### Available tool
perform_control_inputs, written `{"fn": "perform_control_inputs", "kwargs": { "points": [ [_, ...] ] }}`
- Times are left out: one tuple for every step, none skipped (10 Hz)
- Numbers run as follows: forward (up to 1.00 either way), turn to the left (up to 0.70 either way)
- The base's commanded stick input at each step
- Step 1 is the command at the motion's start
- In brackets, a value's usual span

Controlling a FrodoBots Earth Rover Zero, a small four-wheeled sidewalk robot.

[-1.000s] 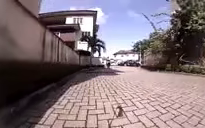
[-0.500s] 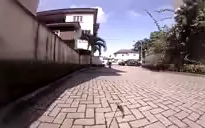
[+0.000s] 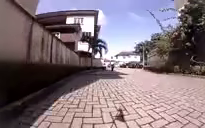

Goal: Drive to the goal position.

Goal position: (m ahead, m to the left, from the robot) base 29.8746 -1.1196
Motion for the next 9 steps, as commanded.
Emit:
{"fn": "perform_control_inputs", "kwargs": {
  "points": [
    [0.69, 0.03],
    [0.69, 0.03],
    [0.69, 0.03],
    [0.69, 0.03],
    [0.69, 0.03],
    [0.69, 0.03],
    [0.69, 0.03],
    [0.69, 0.03],
    [0.69, 0.03]
  ]
}}
